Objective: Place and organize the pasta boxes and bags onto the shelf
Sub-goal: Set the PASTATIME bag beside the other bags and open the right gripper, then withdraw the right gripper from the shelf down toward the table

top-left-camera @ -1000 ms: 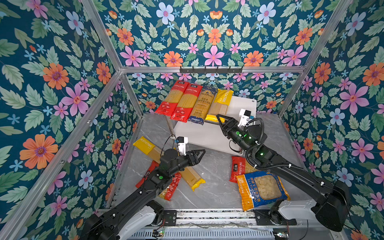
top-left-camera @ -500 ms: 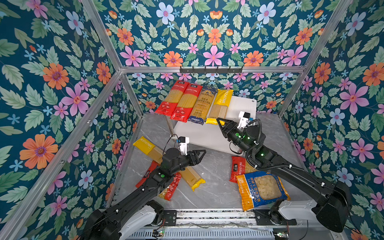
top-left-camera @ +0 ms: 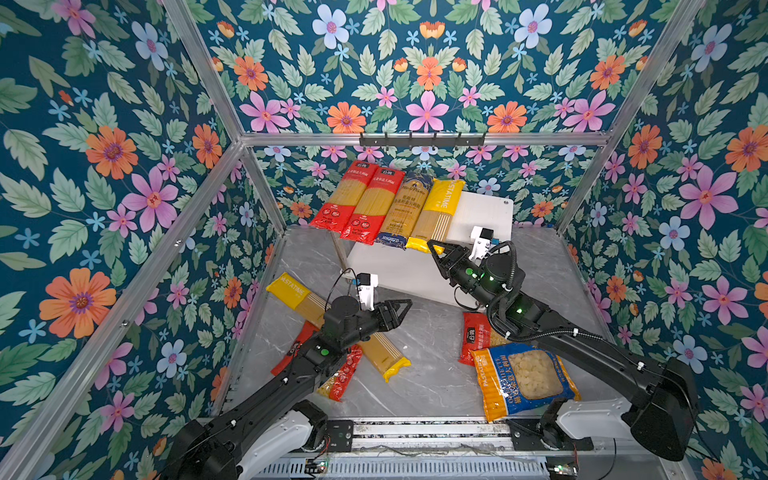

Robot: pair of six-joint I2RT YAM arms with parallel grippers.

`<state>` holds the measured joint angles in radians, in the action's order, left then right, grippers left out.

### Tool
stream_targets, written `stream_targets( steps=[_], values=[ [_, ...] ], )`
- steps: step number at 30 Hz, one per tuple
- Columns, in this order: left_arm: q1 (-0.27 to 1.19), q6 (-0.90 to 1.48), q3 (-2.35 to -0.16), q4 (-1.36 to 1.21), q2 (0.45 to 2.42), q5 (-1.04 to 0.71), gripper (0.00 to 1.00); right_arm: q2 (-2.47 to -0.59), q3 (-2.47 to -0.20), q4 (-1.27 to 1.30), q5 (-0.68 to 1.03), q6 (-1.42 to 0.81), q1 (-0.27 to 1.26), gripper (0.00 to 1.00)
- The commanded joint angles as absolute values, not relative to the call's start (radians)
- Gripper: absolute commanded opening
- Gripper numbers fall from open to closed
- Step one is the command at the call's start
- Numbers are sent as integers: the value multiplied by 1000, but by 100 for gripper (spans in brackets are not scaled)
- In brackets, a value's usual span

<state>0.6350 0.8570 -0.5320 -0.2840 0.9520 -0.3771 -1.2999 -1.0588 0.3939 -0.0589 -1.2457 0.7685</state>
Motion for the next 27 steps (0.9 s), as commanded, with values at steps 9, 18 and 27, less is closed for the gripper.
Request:
stream_targets(
  steps=[9,18,27],
  values=[
    [635,835,-533,-286,937,-374,64,-1273,-1057,386,-12,-1189,767,57],
    [635,803,-532,-226,948,-333,63,-1214,-1030,298,-57,-1023,905,62],
    [635,777,-520,-9,898,-125,63,-1259,-992,193,-131,-888,1081,62]
  ],
)
